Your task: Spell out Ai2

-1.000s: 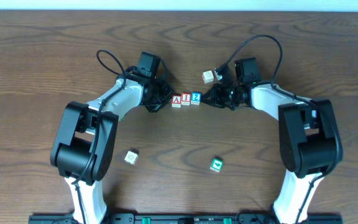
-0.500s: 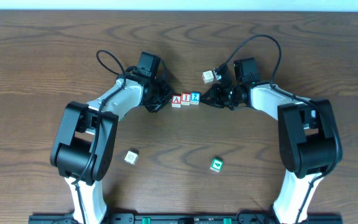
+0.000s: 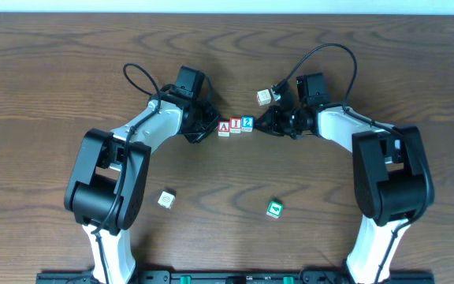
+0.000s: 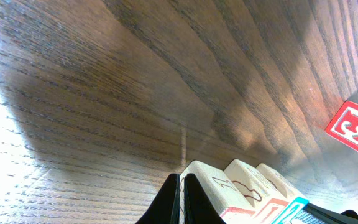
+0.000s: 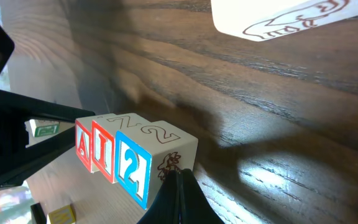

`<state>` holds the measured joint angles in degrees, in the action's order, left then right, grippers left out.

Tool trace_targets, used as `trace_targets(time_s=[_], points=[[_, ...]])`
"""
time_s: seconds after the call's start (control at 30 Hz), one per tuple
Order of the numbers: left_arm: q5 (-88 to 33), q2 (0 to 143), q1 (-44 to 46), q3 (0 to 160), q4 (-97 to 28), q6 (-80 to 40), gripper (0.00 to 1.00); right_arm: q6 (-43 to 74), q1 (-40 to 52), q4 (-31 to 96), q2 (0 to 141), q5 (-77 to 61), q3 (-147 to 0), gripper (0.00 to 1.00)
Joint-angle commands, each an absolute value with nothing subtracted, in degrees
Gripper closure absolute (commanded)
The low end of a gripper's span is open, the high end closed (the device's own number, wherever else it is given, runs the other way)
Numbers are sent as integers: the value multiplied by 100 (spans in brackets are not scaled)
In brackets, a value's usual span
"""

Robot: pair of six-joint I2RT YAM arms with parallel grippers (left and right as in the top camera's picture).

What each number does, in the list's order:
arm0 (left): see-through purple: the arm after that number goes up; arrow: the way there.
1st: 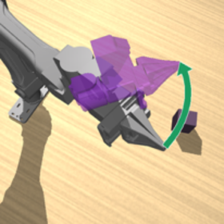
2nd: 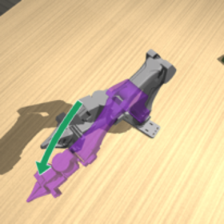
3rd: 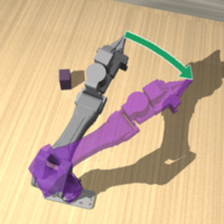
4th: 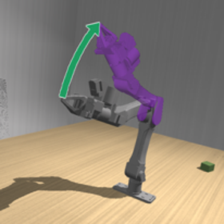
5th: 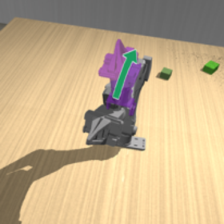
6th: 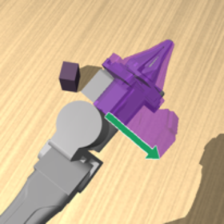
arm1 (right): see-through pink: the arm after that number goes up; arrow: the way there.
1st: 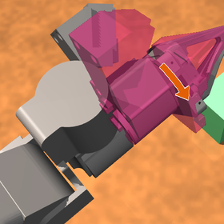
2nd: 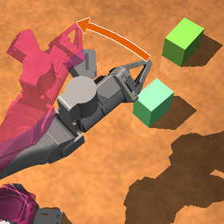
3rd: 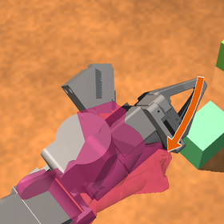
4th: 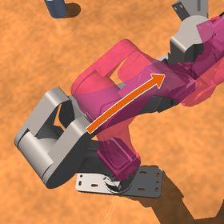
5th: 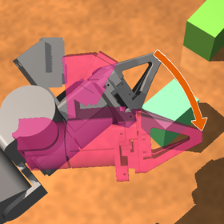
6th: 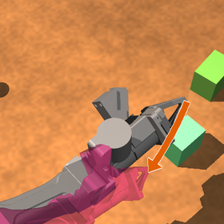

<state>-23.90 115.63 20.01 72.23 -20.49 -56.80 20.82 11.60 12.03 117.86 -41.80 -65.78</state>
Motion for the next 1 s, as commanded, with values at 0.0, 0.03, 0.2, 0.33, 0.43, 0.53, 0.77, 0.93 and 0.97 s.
trace_targets(time_s=[0.0, 0.03, 0.2, 0.33, 0.43, 0.53, 0.77, 0.93, 0.97], points=[[-2187, 11627, 2016, 7231, -2075, -5629, 94, 2117, 1164, 1225, 11813, -4211, -6632, 98], [-2171, 11627, 2012, 7231, -2073, -5607, 95, 2115, 1140, 1240, 11813, -4191, -6632, 98], [-2056, 11627, 1940, 7231, -2075, -5341, 94, 2117, 945, 1330, 11813, -4180, -6632, 98], [-2038, 11618, 1852, 7234, -2191, -5015, 94, 2091, 777, 1533, 11799, -4182, -6635, 99], [-2008, 11598, 1767, 7238, -2561, -4696, 94, 1918, 659, 1813, 11762, -4180, -6676, 98], [-1743, 11524, 1737, 7238, -3035, -4311, 94, 1721, 567, 2126, 11686, -4169, -6799, 99], [-919, 10993, 2143, 7238, -3395, -3406, 94, 1251, 489, 3120, 11402, -3433, -7413, 99], [-834, 10899, 2585, 7238, -3424, -3092, 94, 1173, 489, 3326, 11236, -3361, -7782, 99], [-781, 10901, 2668, 7238, -3413, -3039, 94, 1170, 489, 3323, 11201, -3345, -7839, 98]])
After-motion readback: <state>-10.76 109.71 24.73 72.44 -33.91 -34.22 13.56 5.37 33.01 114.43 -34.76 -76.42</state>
